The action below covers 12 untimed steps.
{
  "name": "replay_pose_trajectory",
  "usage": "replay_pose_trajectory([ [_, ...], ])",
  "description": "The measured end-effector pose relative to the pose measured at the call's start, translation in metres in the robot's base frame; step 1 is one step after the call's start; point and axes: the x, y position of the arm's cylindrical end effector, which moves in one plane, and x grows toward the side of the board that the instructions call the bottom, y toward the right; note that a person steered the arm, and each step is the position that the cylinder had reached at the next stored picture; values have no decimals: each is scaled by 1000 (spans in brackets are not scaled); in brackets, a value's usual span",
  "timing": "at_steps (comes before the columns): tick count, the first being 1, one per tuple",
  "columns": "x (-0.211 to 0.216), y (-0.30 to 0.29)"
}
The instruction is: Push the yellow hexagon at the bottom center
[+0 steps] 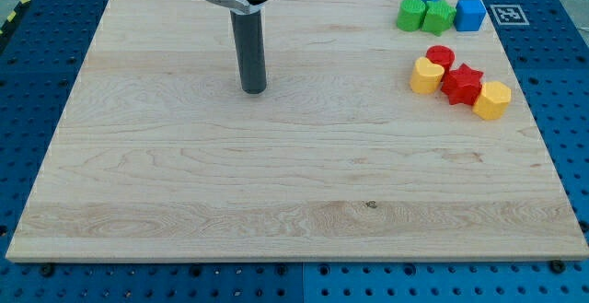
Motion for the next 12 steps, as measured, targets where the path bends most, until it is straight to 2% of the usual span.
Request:
replay_pose_trajectory([
  [2,-15,10],
  [3,-56,89],
  [4,-59,101],
  [5,-83,128],
  [6,-88,180],
  [7,-82,253],
  [9,-26,318],
  [11,23,331],
  [12,32,302],
])
